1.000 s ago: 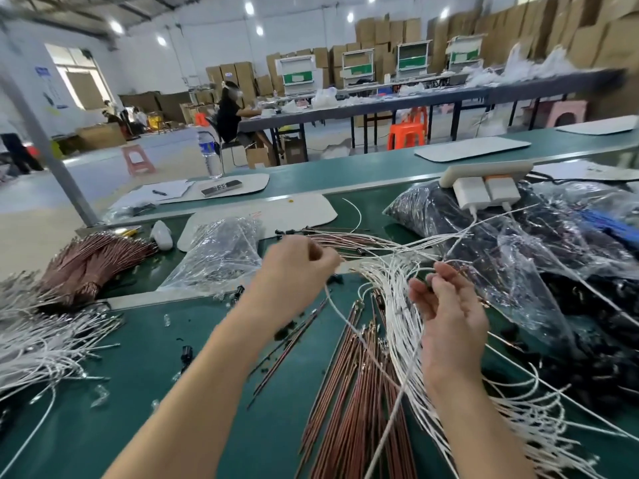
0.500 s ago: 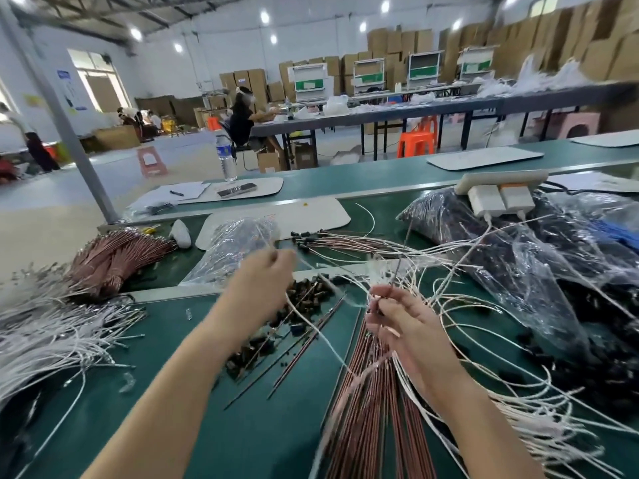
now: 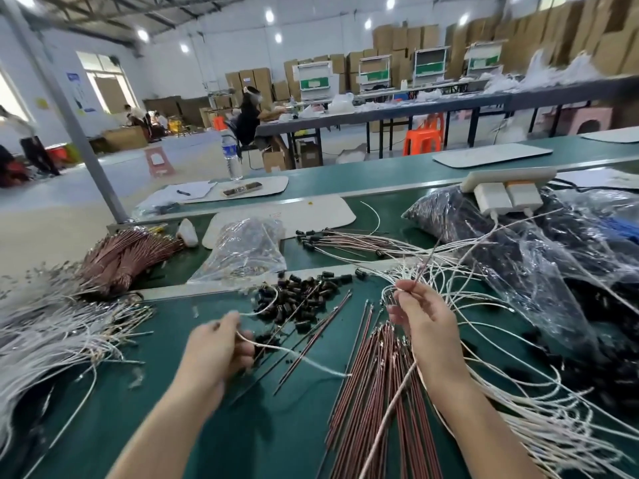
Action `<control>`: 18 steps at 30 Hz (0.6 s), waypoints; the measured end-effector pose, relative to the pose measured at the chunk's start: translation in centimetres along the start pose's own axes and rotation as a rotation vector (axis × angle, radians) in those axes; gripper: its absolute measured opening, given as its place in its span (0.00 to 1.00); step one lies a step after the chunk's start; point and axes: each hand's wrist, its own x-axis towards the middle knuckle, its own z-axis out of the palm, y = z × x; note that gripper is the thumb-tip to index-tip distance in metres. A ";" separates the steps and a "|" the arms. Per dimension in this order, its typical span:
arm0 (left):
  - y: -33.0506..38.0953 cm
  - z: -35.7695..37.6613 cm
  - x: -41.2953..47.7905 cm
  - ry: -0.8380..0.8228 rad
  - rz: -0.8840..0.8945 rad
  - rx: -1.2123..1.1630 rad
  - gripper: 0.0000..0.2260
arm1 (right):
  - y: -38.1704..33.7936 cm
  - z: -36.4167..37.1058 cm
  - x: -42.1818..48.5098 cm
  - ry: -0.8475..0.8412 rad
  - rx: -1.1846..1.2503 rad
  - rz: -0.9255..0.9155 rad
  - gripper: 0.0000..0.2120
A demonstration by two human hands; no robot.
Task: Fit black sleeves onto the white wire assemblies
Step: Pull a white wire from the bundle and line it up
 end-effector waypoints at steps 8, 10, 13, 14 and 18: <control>-5.1 -0.6 -4.7 0.122 0.790 0.806 0.18 | -0.2 0.2 0.1 -0.071 0.395 0.175 0.11; -5.8 0.5 -4.8 -0.066 0.967 0.973 0.18 | -0.3 0.3 0.0 -0.092 0.457 0.195 0.11; -5.9 1.8 -4.2 -0.230 1.010 1.125 0.13 | -0.5 0.2 -0.1 -0.114 0.526 0.229 0.11; -5.8 2.1 -4.2 -0.257 1.009 1.137 0.09 | -0.5 0.1 -0.1 -0.121 0.550 0.246 0.10; -6.1 3.3 -3.6 -0.206 1.077 0.960 0.03 | -0.3 0.1 -0.1 -0.141 0.604 0.261 0.09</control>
